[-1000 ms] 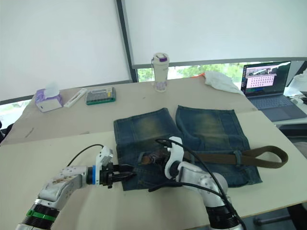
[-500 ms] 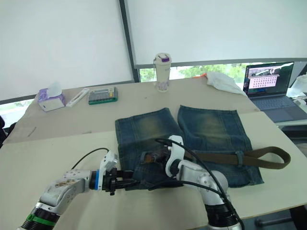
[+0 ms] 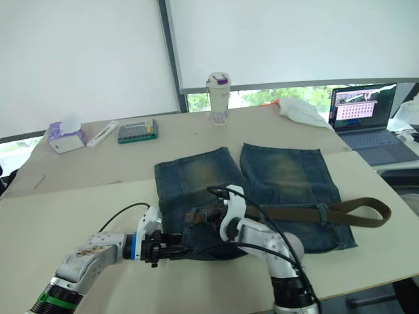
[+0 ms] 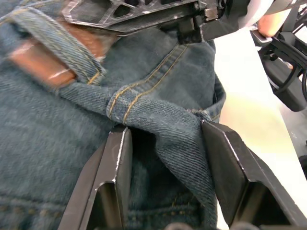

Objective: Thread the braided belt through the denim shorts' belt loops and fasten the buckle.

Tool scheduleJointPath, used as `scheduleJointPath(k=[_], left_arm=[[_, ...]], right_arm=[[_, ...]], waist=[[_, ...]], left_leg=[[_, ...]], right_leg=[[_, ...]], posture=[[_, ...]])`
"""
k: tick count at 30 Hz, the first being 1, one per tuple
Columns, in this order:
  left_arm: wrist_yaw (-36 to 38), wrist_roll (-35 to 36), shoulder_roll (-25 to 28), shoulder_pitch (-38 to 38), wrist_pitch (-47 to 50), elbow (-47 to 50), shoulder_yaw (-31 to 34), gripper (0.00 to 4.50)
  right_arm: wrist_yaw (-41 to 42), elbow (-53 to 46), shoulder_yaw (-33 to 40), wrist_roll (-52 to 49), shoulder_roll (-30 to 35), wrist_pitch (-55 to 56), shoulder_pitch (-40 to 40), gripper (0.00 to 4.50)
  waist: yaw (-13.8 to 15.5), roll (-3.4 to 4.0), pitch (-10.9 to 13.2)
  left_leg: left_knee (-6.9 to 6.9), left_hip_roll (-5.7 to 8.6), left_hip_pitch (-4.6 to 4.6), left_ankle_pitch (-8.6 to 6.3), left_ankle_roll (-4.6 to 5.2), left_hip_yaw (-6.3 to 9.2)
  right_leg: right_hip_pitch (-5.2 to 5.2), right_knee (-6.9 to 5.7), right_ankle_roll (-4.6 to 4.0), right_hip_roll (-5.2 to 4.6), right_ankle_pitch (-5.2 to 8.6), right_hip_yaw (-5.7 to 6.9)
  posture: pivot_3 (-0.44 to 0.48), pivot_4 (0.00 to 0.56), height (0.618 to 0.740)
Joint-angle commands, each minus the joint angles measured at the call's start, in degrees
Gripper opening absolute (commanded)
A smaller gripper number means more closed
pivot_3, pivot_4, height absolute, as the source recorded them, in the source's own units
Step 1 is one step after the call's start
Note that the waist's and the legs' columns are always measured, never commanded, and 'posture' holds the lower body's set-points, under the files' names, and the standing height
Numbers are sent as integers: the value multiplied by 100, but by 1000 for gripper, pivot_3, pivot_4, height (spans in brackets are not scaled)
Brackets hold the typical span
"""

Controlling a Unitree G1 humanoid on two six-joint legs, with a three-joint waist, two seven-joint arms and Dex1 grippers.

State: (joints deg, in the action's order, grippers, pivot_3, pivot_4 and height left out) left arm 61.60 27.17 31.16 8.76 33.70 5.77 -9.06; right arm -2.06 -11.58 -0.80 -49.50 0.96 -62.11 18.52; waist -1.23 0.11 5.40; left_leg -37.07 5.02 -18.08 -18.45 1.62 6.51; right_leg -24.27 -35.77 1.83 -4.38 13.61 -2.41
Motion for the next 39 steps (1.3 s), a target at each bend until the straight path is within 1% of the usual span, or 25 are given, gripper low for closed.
scheduleJointPath(k=[1,3,4,7,11,18,21,24,27,28,30,31,32,33,36,37,39], left_arm=[[-85,155,-15,56,192,42,134,2356],[-179,256,-20,91,331,19,291,2356],[-291,415,-60,131,510,-10,468,2356],[-701,1065,-216,343,1269,-108,1103,2356],[-1150,1785,-356,649,2251,-213,1680,2356],[-1748,2249,-692,1005,2941,-435,2079,2356],[-1778,2327,-679,1009,3056,-364,2071,2356],[-1856,2382,-665,1062,3076,-430,2139,1570],[-1852,2360,-616,1117,3050,-500,2157,508],[-1842,2306,-597,1120,2989,-493,2127,276],[-1847,2236,-585,1124,2902,-489,2096,276],[-1638,2250,-482,1083,2900,-415,2001,276],[-1544,2311,-437,1053,2960,-354,1967,894],[-1588,2343,-453,1044,2982,-343,1994,1145],[-1820,2319,-540,1083,2947,-437,2087,2201],[-1771,2316,-503,1068,2941,-449,2079,2466],[-1682,2341,-438,1035,2971,-454,2069,2466]], right_arm=[[404,231,153,-158,-231,169,163,0],[573,211,263,-305,-273,88,179,0],[654,145,299,-381,-285,34,172,0],[839,-51,330,-556,-251,-141,136,0],[967,-218,357,-720,-229,-220,83,0],[982,-334,355,-780,-189,-242,49,0],[952,-364,388,-762,-174,-218,30,0],[934,-402,405,-727,-121,-218,13,0],[905,-427,436,-705,-76,-197,-19,0],[901,-428,448,-711,-64,-191,-26,0],[899,-429,461,-721,-47,-186,-32,0],[895,-434,467,-726,-43,-185,-34,0],[895,-436,470,-728,-38,-187,-33,0],[896,-439,469,-728,-31,-186,-33,0],[903,-449,476,-734,-20,-180,-33,0],[901,-450,479,-736,-20,-175,-33,0],[904,-445,491,-740,-17,-167,-24,0]], waist=[[-5,0,0],[-10,1,0],[-12,1,1],[-21,2,2],[-33,2,2],[-61,2,2],[-71,2,2],[-69,2,2],[-53,2,2],[-52,2,2],[-54,2,2],[-54,2,2],[-59,2,2],[-61,2,2],[-37,2,2],[-32,2,2],[-29,2,2]], left_leg=[[0,0,0,0,0,0],[1,0,0,1,-2,1],[2,0,-1,1,-2,1],[2,0,-6,1,-2,1],[1,1,-10,2,-3,3],[1,2,-9,5,-7,3],[1,2,-10,5,-9,4],[2,2,-10,6,-9,5],[1,3,-10,6,-10,6],[1,4,-10,6,-10,5],[1,4,-10,6,-10,5],[2,4,-10,6,-10,5],[2,4,-10,6,-10,5],[2,3,-10,7,-11,5],[2,4,-10,7,-11,5],[1,4,-10,7,-11,5],[1,4,-10,7,-11,5]], right_leg=[[-1,0,0,0,0,1],[-2,0,0,2,0,2],[-3,-2,0,2,0,2],[-9,-9,0,2,0,3],[-10,-12,0,2,0,8],[-11,-13,0,2,0,10],[-11,-13,0,1,0,7],[-11,-12,0,1,0,6],[-10,-11,0,0,0,7],[-10,-10,0,0,0,7],[-10,-10,0,0,0,6],[-10,-10,0,0,0,6],[-11,-10,0,0,0,6],[-11,-10,0,1,-1,5],[-10,-9,0,-1,0,5],[-9,-9,0,-1,0,5],[-10,-8,0,-1,0,5]], posture=[[0,150,740],[0,150,740],[0,150,740],[0,150,740],[0,150,740],[0,150,740],[0,150,740],[0,150,740],[0,150,740],[0,150,740],[0,150,740],[0,150,740],[0,150,740],[0,150,740],[0,150,740],[0,150,740],[0,150,740]])
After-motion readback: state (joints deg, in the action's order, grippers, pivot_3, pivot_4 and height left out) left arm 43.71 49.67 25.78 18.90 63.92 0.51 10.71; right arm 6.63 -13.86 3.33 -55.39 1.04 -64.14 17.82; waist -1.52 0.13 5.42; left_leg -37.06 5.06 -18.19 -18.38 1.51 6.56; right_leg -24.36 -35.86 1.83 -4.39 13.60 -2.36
